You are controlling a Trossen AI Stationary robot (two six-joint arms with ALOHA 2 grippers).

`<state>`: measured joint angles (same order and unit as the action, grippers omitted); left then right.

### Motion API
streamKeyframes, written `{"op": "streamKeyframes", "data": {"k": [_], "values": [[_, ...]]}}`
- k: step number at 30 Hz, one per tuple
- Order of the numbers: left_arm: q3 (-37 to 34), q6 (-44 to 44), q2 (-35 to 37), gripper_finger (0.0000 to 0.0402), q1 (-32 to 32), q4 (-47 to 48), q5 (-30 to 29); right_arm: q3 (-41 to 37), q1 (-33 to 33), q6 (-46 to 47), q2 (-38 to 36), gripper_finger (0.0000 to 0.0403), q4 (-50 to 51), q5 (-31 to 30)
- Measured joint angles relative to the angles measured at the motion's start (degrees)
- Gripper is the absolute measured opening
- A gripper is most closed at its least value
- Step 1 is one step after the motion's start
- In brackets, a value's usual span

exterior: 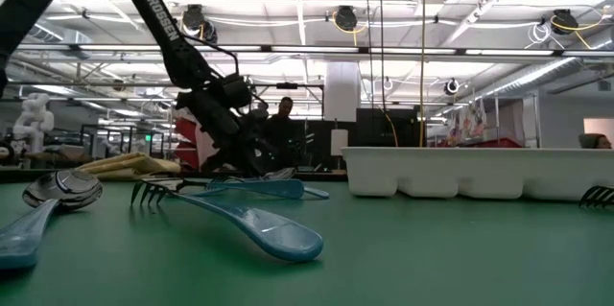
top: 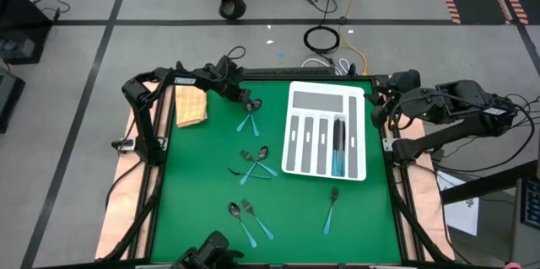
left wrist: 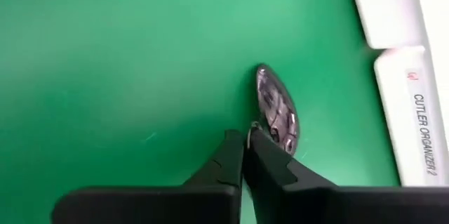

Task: Sort silverware
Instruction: Put the blue spoon into the silverware tray

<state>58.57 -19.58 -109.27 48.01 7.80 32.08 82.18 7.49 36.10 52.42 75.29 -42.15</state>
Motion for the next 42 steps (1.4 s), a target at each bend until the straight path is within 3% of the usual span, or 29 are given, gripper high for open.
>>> {"op": "streamKeyframes", "data": {"k": [12,26,42], "values": [[0.61,-5.5,3.47,0.0005,0.24,0.54,-5.14,-0.01,-0.01,-1.4,0.0,0.016,0.0,0.05],[9.65,-6.38,14.08,0.0005,-3.96,-0.06,-2.87,-0.01,-0.02,-3.89,0.0,0.016,0.0,0.04],[24.91,1.99,1.28,0.0005,-20.42,0.22,-2.27,-0.01,0.0,-4.16,0.0,0.016,0.0,-0.02]]}}
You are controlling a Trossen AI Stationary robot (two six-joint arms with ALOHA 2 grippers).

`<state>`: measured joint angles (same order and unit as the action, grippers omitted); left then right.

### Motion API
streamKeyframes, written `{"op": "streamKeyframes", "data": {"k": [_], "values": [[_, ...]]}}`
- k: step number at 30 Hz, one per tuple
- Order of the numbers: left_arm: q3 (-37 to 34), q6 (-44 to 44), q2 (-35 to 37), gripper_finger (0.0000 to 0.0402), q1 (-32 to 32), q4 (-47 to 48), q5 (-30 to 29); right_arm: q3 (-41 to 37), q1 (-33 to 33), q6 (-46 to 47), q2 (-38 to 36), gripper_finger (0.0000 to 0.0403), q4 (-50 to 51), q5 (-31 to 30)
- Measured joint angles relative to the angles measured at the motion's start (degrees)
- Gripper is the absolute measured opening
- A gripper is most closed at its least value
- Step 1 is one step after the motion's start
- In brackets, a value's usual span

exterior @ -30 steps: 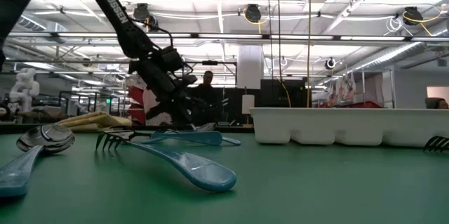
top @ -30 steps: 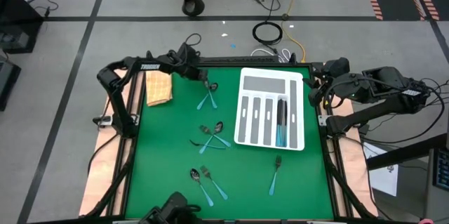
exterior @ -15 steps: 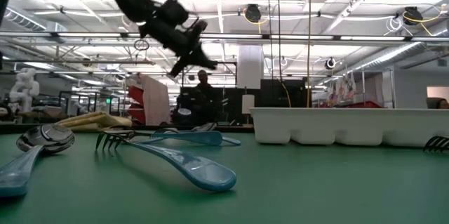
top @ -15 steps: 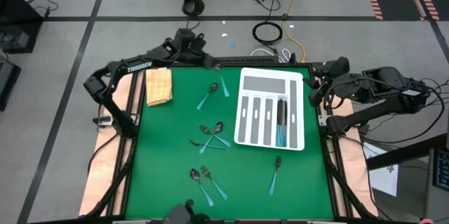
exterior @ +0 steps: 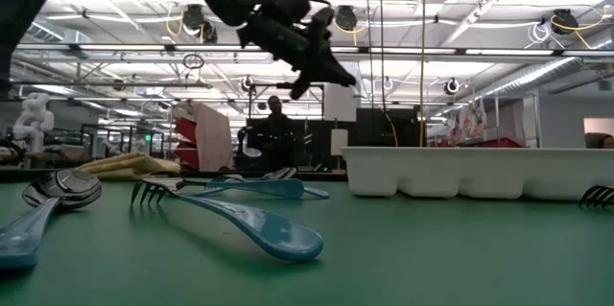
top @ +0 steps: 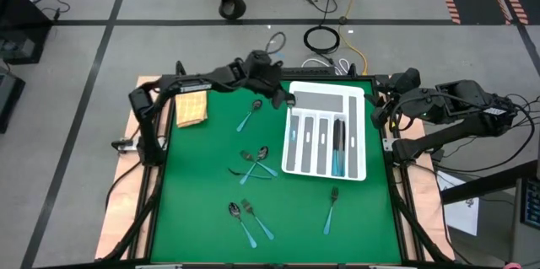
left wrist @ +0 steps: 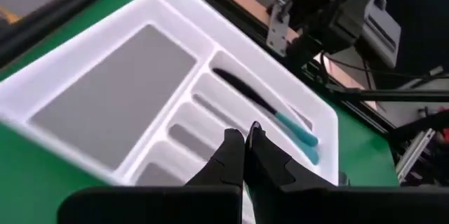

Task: Sort silverware
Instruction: Put the blue spoon into the silverware tray

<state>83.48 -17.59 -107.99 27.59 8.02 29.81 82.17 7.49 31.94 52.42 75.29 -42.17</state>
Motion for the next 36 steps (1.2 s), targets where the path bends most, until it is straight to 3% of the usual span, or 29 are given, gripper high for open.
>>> {"op": "streamKeyframes", "data": {"k": [16,36], "values": [[12.69,1.59,-17.05,0.0005,-5.33,-0.26,-0.92,0.0,0.0,0.59,-0.02,0.016,0.0,0.09],[14.17,0.08,-23.25,0.0005,-9.67,-3.04,-4.91,0.0,0.0,0.15,0.0,0.016,0.12,0.26]]}}
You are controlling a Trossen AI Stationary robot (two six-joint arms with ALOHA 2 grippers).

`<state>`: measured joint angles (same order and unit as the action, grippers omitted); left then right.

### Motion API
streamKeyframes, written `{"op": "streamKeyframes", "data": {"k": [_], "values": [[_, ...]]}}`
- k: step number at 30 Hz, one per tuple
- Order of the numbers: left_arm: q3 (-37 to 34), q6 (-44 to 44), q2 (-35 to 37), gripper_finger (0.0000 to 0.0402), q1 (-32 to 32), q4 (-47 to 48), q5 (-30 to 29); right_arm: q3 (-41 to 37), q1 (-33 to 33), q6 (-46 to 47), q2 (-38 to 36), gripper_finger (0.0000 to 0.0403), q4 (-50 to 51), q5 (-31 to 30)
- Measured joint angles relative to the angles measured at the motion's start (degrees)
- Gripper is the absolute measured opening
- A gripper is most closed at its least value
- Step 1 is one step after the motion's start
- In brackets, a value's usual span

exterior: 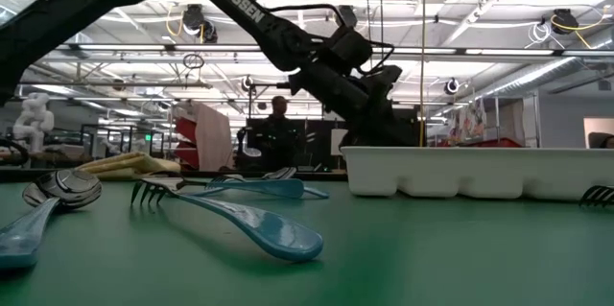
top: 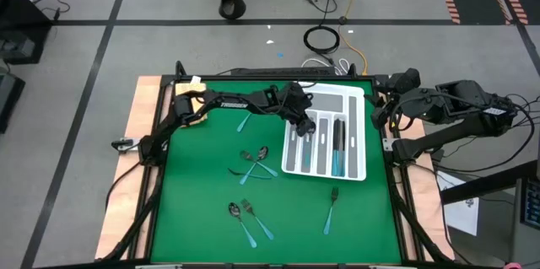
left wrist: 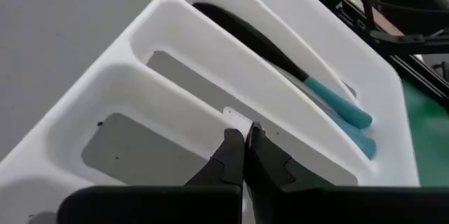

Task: Sort silverware
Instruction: Put the blue spoon into the silverware tray, then put the blue spoon into the silverware tray with the other blue spoon

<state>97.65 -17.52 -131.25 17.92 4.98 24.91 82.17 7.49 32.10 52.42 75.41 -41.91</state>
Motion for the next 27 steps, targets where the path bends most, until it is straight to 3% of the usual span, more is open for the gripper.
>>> {"op": "streamKeyframes", "data": {"k": [3,13,24,27], "values": [[-0.13,-0.1,0.07,0.0009,-0.12,-0.33,-2.05,0.0,0.0,-0.03,-0.02,0.016,0.39,0.0],[-0.15,0.3,0.07,0.0099,0.19,-0.79,-3.36,0.0,-0.02,-0.22,-0.02,0.016,0.36,0.21],[1.55,2.97,0.07,0.0109,1.98,2.34,-4.92,0.0,0.0,-0.22,-0.02,0.016,0.38,0.22],[4.23,3.58,0.66,0.0109,2.68,8.99,-4.63,0.0,0.0,-0.22,-0.02,0.016,0.52,0.22]]}}
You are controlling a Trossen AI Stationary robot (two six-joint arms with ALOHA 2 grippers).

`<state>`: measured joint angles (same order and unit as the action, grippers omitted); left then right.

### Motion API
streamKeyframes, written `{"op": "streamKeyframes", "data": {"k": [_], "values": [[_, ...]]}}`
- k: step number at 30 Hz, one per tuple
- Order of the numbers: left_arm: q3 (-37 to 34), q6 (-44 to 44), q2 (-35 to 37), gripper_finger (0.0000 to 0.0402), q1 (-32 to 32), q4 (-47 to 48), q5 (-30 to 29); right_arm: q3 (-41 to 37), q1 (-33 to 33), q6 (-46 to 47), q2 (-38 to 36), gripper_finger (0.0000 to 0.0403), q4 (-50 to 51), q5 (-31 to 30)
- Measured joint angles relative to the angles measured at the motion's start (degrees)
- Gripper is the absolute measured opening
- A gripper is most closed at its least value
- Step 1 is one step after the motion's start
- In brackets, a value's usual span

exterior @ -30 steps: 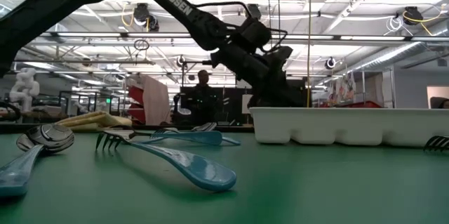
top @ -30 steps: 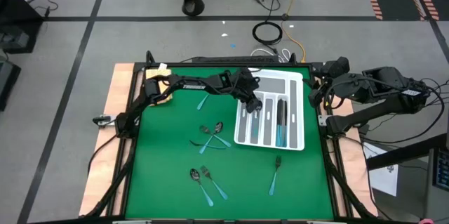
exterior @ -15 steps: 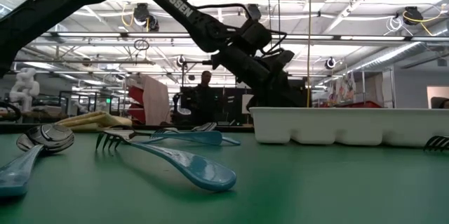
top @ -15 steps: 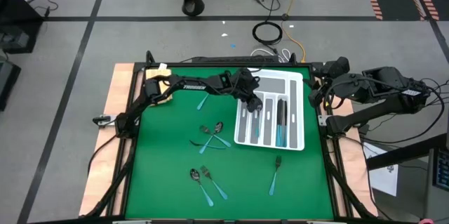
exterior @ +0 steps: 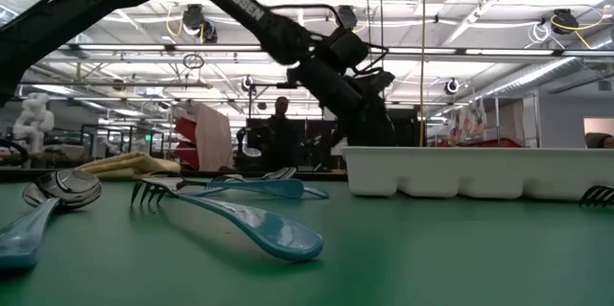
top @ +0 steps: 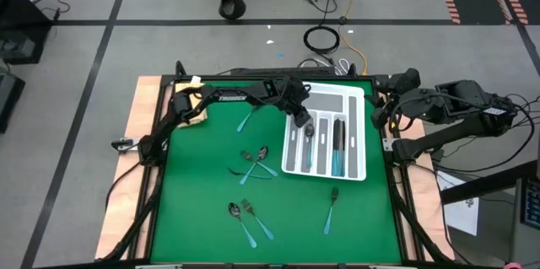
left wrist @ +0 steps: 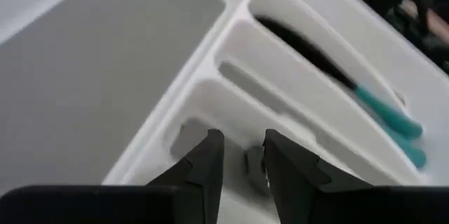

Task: Sort silverware
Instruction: Put the blue spoon into the silverware tray with the other blue spoon

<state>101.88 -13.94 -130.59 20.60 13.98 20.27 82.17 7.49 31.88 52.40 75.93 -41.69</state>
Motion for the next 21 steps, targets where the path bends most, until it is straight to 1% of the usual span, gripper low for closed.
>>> {"op": "streamKeyframes", "data": {"k": [2,3,5,6,8,10,13,17,21], "values": [[2.78,3.7,1.69,0.0109,0.0,7.05,0.11,0.0,0.0,0.0,0.0,0.016,0.52,0.0],[4.49,6.47,2.84,0.011,-0.32,12.15,-0.19,0.0,-0.02,0.0,0.01,0.016,0.78,0.0],[7.44,10.66,5.93,0.011,-1.48,20.9,-2.75,0.0,-0.01,0.0,0.0,0.016,1.05,-0.02],[8.12,11.49,7.52,0.011,-2.2,25.09,-4.99,0.0,-0.01,0.0,0.0,0.016,1.07,-0.02],[7.8,11.71,10.6,0.011,-3.53,30.77,-9.32,0.0,-0.02,0.0,0.0,0.016,1.11,-0.02],[5.08,11.46,12.53,0.011,-4.32,33.09,-10.29,0.0,-0.02,0.0,0.0,0.016,1.2,0.0],[-3.72,9.06,15.36,0.011,-4.65,29.68,-9.6,0.0,-0.01,-0.01,0.02,0.016,2.19,0.0],[-19.09,5.35,20.04,0.011,-4.09,20.61,-4.46,0.0,-0.02,0.22,-0.02,0.016,4.91,0.22],[-31.7,1.33,26.11,0.0109,-1.68,10.18,-3.85,0.0,-0.02,0.39,-0.01,0.016,6.59,1.18]]}}
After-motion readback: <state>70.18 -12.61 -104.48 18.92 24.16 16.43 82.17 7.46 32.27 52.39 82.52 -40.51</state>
